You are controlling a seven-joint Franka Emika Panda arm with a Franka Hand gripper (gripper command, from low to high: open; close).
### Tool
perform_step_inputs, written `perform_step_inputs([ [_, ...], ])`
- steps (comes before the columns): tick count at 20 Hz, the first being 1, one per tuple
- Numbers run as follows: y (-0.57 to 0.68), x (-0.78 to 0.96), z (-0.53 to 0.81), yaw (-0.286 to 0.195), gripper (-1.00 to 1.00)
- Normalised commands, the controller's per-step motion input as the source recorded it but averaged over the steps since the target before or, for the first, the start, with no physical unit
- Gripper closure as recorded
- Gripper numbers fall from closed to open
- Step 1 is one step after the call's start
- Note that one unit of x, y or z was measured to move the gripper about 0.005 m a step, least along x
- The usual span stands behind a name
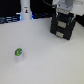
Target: Open the kcup holder, insert the kcup into the holder, and close the kcup holder
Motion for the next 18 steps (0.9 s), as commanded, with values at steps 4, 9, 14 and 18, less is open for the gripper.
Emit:
perform_step_inputs([
  [4,0.09,-0.36,-0.38,-0.045,-1.00],
  [9,0.04,-0.30,-0.30,-0.008,-1.00],
  [14,0.05,-0.12,-0.08,-0.026,1.00],
  [18,0.00,0.01,0.00,-0.005,1.00],
])
